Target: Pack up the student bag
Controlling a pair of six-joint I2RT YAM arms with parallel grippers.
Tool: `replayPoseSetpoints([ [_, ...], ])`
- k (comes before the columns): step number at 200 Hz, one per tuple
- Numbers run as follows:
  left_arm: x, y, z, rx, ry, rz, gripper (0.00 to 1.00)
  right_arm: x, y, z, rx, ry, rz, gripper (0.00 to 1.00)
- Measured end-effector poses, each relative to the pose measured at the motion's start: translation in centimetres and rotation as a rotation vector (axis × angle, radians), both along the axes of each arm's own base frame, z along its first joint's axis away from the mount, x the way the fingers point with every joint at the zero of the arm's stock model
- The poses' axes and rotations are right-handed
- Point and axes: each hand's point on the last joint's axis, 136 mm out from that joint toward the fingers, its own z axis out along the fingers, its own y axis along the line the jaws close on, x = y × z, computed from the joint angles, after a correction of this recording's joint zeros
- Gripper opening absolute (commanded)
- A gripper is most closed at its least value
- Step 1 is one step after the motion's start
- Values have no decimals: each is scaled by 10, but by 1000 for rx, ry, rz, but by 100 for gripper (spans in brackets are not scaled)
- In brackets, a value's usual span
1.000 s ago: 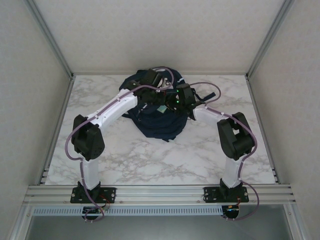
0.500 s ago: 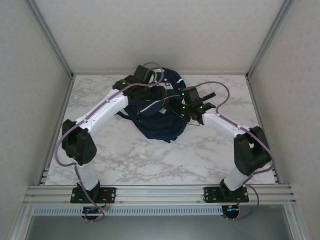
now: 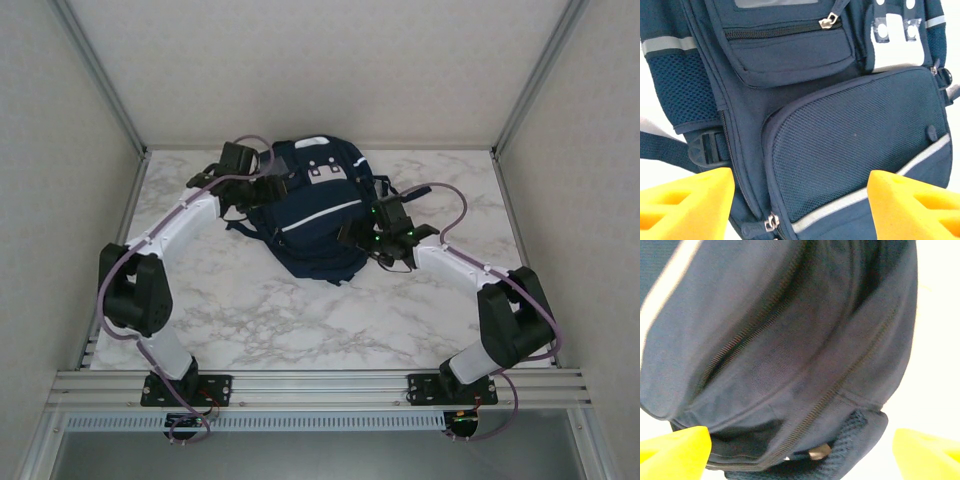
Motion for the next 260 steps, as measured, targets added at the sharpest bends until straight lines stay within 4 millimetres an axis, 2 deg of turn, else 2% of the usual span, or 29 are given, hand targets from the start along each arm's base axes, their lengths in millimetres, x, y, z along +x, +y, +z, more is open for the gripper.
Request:
replayPoseSetpoints([
  [31, 10, -13, -23, -28, 11, -54, 65, -5, 2, -15, 25, 21, -9, 78],
  [38, 13, -17, -29, -39, 14, -71, 62, -4, 3, -17, 31, 25, -10, 72],
  [48, 14, -21, -36, -47, 15, -96, 50, -2, 7, -22, 49, 34, -15, 64],
  [56, 15, -23, -43, -46, 23, -101, 45, 0, 9, -26, 54, 41, -20, 60],
  [77, 18, -19, -59, -36, 47, -104, 36, 4, 11, -37, 54, 52, -35, 49],
  [98, 18, -17, -64, -29, 50, -107, 29, 10, 10, -41, 39, 53, -50, 43],
  [139, 7, -17, -80, -34, 60, -126, 30, 26, 5, -38, -21, 62, -72, 40],
  [177, -10, -23, -88, -61, 59, -145, 32, 61, -21, -23, -62, 16, -130, 38],
  [185, -15, -27, -89, -73, 60, -149, 29, 68, -27, -19, -70, 4, -139, 38],
  [197, -22, -34, -91, -85, 61, -155, 19, 79, -35, -12, -87, -17, -149, 38],
  [211, -30, -46, -91, -108, 70, -154, 0, 89, -43, -2, -106, -44, -157, 39],
  [236, -42, -74, -81, -153, 70, -174, 0, 100, -48, 18, -133, -94, -141, 42],
  [260, -49, -95, -73, -189, 81, -179, 0, 87, -51, 32, -152, -99, -112, 50],
])
